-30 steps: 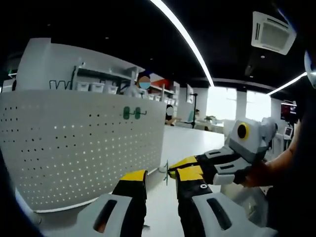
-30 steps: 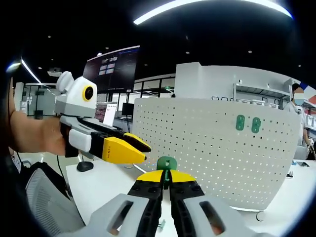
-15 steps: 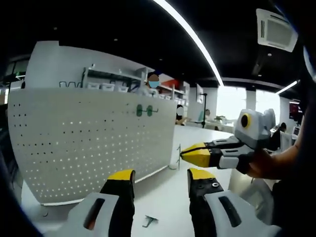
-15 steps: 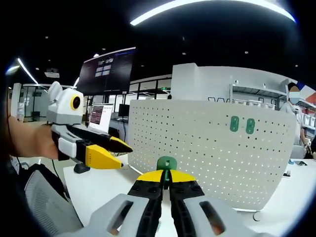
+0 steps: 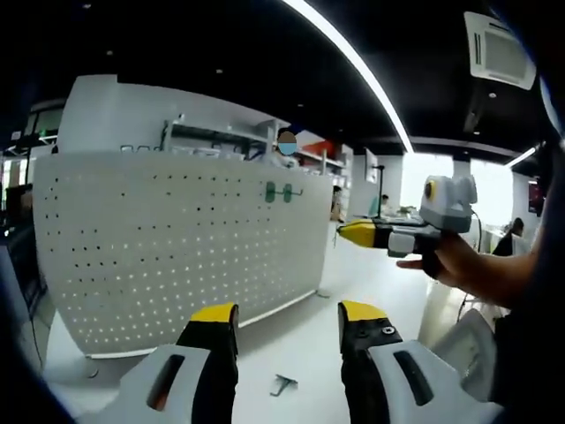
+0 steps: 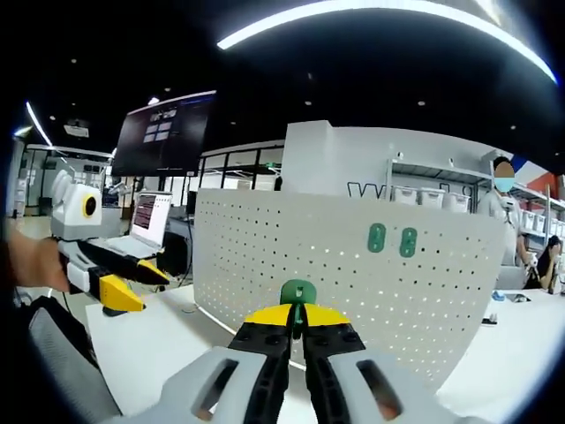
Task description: Insert the hook assembly into the mounting plate slot until the hook locks in place.
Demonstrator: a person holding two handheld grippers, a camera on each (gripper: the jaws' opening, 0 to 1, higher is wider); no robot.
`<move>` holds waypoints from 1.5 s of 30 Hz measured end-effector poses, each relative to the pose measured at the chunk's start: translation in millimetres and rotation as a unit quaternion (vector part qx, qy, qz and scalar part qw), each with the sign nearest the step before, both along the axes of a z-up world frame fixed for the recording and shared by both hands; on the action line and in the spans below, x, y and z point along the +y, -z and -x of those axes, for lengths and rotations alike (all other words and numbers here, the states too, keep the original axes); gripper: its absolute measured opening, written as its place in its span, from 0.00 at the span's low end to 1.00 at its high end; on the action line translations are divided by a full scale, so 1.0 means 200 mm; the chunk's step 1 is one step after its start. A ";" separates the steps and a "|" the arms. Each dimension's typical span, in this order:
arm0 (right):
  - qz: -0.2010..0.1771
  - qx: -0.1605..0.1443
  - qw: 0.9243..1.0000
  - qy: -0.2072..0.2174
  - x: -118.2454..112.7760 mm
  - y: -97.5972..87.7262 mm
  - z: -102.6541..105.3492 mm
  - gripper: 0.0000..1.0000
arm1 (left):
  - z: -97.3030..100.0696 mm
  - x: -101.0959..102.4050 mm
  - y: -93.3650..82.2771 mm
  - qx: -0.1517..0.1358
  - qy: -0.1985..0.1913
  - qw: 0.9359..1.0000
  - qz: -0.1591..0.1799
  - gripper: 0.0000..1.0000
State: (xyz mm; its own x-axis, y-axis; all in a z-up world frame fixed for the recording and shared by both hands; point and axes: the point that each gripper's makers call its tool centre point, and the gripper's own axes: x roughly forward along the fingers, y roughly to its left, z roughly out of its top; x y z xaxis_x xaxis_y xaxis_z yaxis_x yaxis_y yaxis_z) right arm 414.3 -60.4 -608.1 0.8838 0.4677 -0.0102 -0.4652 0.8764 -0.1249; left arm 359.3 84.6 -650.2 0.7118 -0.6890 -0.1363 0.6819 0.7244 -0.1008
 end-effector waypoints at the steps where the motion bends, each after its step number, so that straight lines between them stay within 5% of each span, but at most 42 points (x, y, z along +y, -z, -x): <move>1: 0.000 -0.005 1.000 0.009 -0.03 -0.02 -0.03 0.02 | 0.00 0.00 0.00 0.000 -0.001 1.000 0.000 0.46; 27: -0.021 -0.046 0.992 0.118 -0.49 -0.24 -0.42 0.02 | -0.02 0.07 0.05 0.018 -0.021 1.000 -0.008 0.46; 45: -0.019 -0.055 0.987 0.151 -0.58 -0.28 -0.69 0.02 | -0.03 0.13 0.10 0.036 -0.042 0.998 -0.014 0.44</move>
